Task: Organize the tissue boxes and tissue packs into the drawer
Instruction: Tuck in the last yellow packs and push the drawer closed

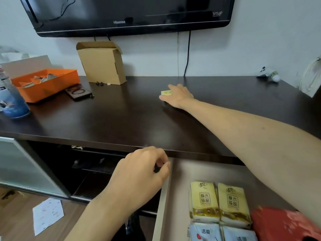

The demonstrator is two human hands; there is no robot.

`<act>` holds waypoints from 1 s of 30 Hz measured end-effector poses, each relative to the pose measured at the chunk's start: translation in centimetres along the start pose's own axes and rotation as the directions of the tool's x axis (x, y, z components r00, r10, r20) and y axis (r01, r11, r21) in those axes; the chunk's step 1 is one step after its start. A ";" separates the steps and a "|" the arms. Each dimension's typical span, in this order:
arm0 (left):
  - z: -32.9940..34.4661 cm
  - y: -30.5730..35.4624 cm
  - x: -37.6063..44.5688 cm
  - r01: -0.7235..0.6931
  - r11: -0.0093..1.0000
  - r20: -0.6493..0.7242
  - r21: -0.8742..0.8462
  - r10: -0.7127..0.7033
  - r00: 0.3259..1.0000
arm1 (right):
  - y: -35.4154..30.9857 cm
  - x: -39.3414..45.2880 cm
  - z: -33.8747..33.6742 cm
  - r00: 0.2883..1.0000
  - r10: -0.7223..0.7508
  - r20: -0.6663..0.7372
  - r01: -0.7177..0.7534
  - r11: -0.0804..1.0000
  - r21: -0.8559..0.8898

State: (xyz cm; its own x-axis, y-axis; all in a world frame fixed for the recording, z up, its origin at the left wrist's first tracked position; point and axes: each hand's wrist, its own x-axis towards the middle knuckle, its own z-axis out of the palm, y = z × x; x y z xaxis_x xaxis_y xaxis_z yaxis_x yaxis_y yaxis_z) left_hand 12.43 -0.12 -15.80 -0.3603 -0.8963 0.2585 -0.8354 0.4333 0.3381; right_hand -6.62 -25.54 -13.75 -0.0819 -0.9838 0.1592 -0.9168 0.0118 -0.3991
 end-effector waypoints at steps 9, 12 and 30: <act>0.6 1.2 0.3 -0.034 0.997 0.028 0.062 0.032 0.999 | 1.6 -3.1 -1.4 0.984 -0.172 0.053 0.177 0.976 -0.126; 0.8 1.8 0.2 -0.058 0.996 0.067 0.069 0.054 0.996 | 2.6 -6.2 -2.8 0.962 -0.250 0.110 0.262 0.959 -0.111; 4.5 4.0 -0.5 -0.368 0.927 0.365 0.067 0.321 0.874 | 7.6 -32.9 -10.8 0.964 -0.219 0.153 0.249 0.945 -0.211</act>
State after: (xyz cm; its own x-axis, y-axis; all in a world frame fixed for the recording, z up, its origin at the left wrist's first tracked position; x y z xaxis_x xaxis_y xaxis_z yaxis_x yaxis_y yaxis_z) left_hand 7.34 1.60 -18.65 -0.7344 -0.6788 0.0037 -0.6699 0.7256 0.1575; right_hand -15.16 8.84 -12.25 0.1818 -0.9780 0.1026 -0.9695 -0.1957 -0.1473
